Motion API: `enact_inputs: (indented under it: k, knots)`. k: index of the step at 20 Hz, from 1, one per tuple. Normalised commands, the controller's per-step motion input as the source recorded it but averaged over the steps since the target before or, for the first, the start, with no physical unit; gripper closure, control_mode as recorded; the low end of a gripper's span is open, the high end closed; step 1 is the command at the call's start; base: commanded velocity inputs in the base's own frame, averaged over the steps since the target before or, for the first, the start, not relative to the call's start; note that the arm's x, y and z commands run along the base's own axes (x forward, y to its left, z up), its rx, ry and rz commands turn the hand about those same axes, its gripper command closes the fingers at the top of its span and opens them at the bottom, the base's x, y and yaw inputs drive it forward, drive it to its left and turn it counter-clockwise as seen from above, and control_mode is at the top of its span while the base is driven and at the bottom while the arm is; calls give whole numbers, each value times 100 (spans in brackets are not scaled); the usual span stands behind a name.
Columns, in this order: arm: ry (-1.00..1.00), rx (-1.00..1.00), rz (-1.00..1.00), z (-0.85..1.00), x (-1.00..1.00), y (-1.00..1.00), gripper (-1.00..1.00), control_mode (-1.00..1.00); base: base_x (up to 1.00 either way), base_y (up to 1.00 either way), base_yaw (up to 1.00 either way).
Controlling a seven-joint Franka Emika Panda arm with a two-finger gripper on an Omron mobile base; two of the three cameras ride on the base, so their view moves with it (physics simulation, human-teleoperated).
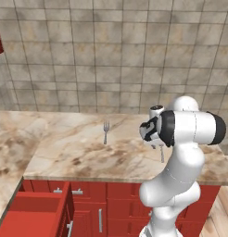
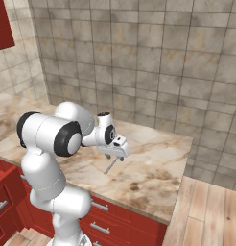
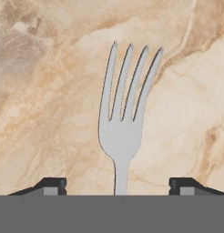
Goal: Organize the utensils by type. Pick up the wooden spoons from the counter and place them in the open cabinet. Then pick up the metallic utensils from the counter and place them in the open drawer.
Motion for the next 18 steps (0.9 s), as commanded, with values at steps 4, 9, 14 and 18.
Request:
enact_inputs:
  k: [4,9,14,18]
  knots:
    - [0,0,0,-34,-8,-11,-100,-100,0,0,0]
    - [0,0,-2,-35,-9,-7,-100,-100,0,0,0]
    - [-1,3,-6,-35,-10,-5,-100,-100,0,0,0]
    - [-3,4,-7,-36,-11,-4,-100,-100,0,0,0]
